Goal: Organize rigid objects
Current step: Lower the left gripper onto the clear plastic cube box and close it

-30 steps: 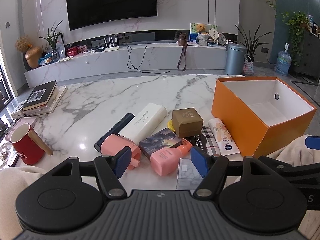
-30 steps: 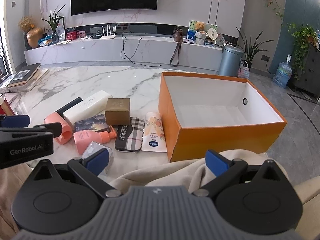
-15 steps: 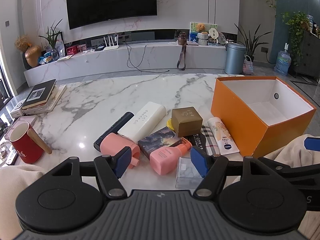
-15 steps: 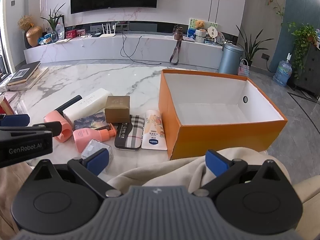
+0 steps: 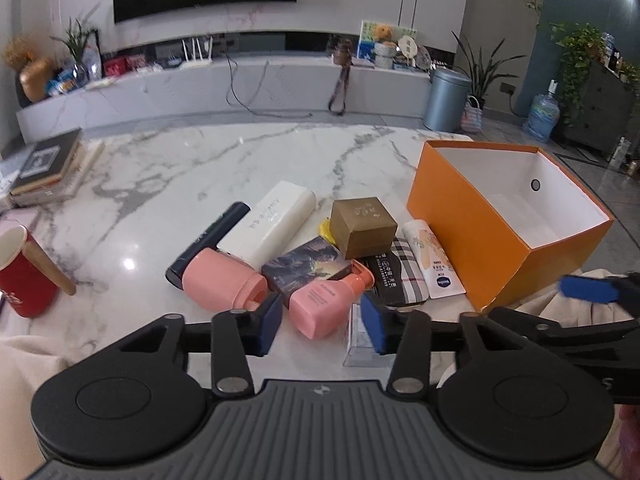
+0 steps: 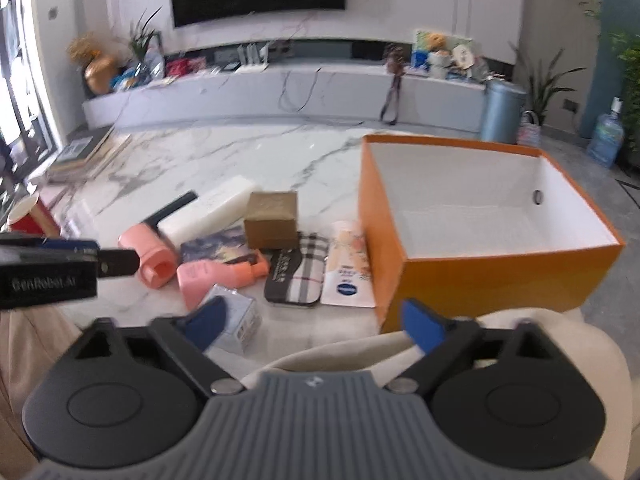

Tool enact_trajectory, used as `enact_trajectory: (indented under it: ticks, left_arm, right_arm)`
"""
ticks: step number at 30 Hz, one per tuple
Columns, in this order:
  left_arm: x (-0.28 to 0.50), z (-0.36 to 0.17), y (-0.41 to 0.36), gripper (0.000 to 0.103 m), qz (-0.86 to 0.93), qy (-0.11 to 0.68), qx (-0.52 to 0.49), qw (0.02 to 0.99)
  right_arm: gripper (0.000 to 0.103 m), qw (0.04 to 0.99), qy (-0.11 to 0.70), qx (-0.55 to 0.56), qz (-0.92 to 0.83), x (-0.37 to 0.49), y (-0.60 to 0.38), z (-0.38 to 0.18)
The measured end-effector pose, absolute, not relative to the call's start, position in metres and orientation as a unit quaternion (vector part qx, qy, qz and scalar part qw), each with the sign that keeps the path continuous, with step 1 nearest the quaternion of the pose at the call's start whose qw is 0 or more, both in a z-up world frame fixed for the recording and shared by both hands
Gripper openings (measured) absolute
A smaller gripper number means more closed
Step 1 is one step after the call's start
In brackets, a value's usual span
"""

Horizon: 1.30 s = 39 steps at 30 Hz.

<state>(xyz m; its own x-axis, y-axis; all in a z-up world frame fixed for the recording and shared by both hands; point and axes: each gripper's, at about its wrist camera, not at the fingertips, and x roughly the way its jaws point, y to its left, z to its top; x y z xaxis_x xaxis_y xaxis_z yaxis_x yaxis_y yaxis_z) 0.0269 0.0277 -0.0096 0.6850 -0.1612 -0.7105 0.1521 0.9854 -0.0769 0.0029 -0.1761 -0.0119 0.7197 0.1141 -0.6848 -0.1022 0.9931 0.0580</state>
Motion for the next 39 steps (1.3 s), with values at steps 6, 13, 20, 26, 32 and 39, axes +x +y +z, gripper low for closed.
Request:
enact_trajectory:
  ticks: [6, 13, 20, 26, 32, 39]
  left_arm:
    - [0.048, -0.019, 0.044, 0.037, -0.099, 0.438, -0.031, 0.893]
    - [0.059, -0.034, 0.028, 0.037, -0.145, 0.467, -0.011, 0.872]
    - [0.072, -0.052, 0.005, 0.054, -0.178, 0.486, 0.013, 0.855]
    - [0.083, -0.070, -0.015, 0.066, -0.196, 0.504, 0.042, 0.840]
    - [0.094, -0.083, -0.033, 0.068, -0.187, 0.515, 0.078, 0.833]
    - [0.106, -0.099, -0.039, 0.056, -0.173, 0.532, 0.088, 0.824]
  right_arm:
    - [0.061, 0.905, 0.412, 0.013, 0.104, 0.029, -0.166, -0.023]
    - [0.029, 0.882, 0.447, 0.022, 0.146, 0.061, -0.146, -0.032]
    - [0.017, 0.870, 0.472, 0.004, 0.139, 0.080, -0.147, -0.046]
    - [0.017, 0.860, 0.492, 0.046, 0.130, 0.093, -0.167, -0.060]
    - [0.019, 0.850, 0.504, 0.059, 0.141, 0.104, -0.169, -0.070]
    - [0.020, 0.847, 0.508, 0.055, 0.149, 0.110, -0.168, -0.078]
